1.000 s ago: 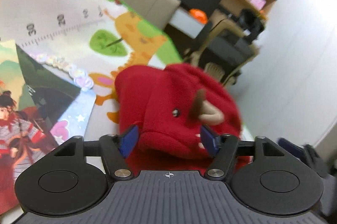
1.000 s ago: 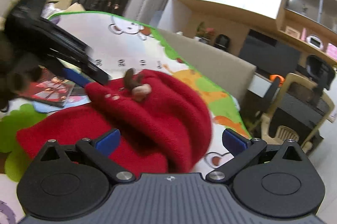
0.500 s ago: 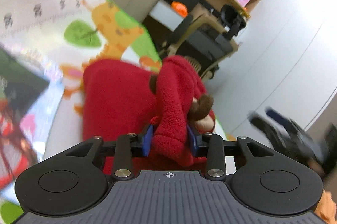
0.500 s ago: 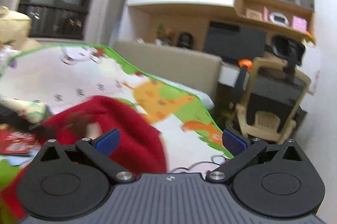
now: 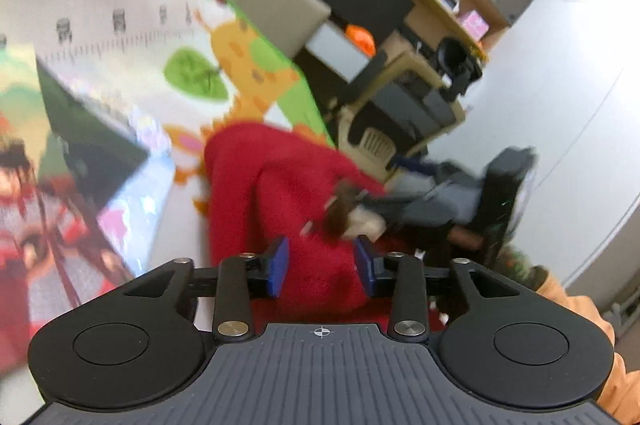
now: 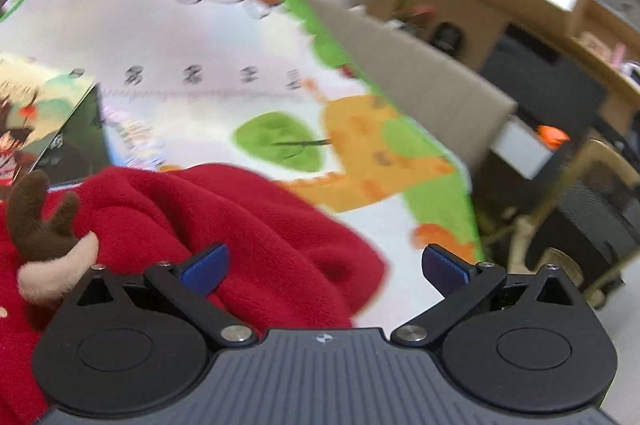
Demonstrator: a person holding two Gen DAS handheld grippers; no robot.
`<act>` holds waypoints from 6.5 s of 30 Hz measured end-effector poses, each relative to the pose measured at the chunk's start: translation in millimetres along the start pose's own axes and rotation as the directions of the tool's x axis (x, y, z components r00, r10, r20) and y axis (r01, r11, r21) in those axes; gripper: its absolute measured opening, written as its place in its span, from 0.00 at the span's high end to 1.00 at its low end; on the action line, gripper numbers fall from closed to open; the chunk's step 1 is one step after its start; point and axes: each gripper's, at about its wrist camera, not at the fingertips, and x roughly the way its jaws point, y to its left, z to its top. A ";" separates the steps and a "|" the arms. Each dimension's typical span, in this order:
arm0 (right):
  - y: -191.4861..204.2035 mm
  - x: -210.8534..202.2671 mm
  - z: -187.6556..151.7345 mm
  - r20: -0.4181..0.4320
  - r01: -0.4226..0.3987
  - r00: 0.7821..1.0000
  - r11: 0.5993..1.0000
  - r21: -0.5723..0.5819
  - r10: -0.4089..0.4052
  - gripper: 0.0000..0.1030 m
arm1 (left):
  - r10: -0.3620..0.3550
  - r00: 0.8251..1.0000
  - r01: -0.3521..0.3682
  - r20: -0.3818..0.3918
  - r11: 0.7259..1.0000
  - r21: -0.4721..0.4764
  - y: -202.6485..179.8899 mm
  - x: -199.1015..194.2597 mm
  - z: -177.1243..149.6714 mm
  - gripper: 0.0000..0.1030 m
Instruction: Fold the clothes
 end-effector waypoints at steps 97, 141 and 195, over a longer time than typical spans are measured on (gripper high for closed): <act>-52.2 6.6 -82.3 0.347 -0.592 0.768 0.389 0.706 0.538 0.00 | -0.007 0.995 0.010 -0.103 1.000 0.026 18.3 78.0 24.4 0.00; 80.1 -92.7 -111.1 -0.069 -0.273 0.942 0.871 0.408 0.328 0.00 | 0.389 0.905 -0.403 0.172 0.914 0.055 -20.3 -74.0 -85.5 0.00; 88.6 -95.0 -116.2 -0.067 -0.232 0.958 0.894 0.383 0.278 0.00 | 0.486 0.860 -0.506 0.153 0.850 0.148 -139.5 -67.7 -149.2 0.00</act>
